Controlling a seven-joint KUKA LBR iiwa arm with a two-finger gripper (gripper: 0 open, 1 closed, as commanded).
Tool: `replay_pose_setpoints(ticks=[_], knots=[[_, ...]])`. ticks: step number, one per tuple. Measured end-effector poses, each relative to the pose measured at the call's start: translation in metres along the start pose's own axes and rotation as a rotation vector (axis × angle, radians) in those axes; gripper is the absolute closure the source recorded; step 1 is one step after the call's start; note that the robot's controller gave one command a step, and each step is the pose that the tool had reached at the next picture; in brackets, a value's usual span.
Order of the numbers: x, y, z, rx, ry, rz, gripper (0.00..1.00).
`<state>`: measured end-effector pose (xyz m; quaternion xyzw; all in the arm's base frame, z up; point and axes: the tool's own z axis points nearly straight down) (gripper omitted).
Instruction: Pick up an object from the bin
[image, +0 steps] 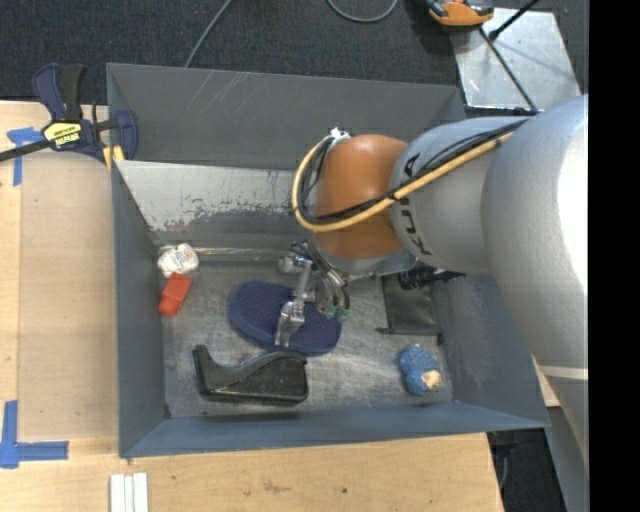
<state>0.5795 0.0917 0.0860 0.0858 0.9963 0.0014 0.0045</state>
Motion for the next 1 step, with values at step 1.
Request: replay_pose_setpoints(ticks=[1], knots=[[0.0279, -0.0301, -0.0151, 0.004, 0.006, 0.146, 0.00]])
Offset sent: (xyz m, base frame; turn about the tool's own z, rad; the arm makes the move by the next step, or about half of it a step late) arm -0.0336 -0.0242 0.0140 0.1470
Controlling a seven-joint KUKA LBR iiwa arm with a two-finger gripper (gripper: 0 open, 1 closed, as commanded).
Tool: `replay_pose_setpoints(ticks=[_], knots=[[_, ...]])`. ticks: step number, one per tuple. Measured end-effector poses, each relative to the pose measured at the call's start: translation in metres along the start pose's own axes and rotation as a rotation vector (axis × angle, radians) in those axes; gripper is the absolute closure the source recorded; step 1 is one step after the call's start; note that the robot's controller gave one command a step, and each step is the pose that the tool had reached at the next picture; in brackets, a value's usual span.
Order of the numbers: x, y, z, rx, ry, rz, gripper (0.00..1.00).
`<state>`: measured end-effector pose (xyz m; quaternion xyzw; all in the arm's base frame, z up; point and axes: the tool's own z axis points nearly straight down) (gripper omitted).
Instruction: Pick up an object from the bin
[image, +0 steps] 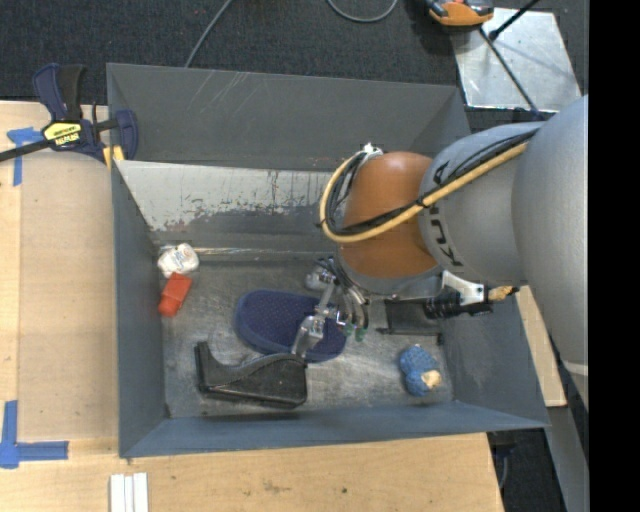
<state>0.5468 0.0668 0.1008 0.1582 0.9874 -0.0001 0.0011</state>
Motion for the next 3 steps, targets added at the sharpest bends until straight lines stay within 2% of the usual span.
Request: replay_pose_setpoints(ticks=[1, 2, 3], knots=[[0.020, 0.015, 0.000, 0.001, 0.002, 0.433, 0.00], [0.024, -0.002, 0.025, -0.012, 0.002, 0.647, 0.00], [0.024, 0.000, 0.022, -0.005, 0.001, 0.642, 0.00]])
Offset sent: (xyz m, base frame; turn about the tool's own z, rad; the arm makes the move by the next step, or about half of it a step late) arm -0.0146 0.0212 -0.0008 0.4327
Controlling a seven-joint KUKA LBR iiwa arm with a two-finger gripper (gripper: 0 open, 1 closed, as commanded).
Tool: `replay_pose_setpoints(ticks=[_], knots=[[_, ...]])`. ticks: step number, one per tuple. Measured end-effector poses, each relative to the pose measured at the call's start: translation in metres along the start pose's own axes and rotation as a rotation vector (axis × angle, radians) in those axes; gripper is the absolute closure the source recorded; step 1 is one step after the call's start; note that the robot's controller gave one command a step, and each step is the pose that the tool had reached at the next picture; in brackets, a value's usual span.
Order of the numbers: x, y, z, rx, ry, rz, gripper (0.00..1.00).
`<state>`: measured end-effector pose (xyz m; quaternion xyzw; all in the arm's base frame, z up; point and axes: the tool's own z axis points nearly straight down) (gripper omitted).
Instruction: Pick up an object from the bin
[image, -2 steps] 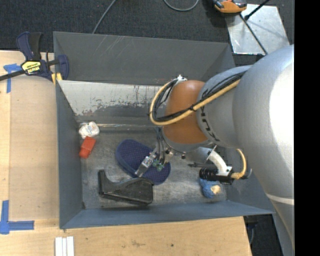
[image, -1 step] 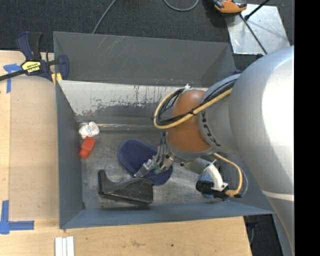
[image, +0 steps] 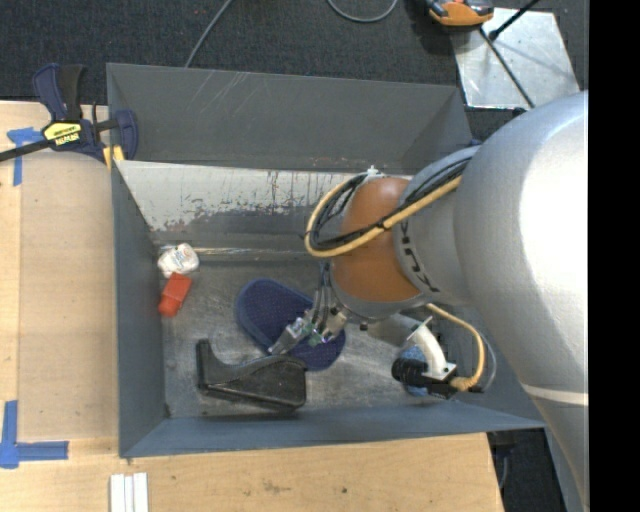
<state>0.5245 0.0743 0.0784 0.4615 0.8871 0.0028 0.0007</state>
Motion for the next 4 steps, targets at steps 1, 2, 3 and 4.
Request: replay_pose_setpoints(ticks=[1, 2, 3, 4], knots=[[0.000, 0.001, -0.001, -0.002, -0.001, 0.000, 1.00], [0.000, 0.002, -0.023, 0.002, -0.001, -0.003, 1.00], [-0.002, 0.003, -0.076, 0.001, -0.004, -0.006, 1.00], [-0.003, 0.004, -0.111, 0.002, -0.004, -0.008, 1.00]])
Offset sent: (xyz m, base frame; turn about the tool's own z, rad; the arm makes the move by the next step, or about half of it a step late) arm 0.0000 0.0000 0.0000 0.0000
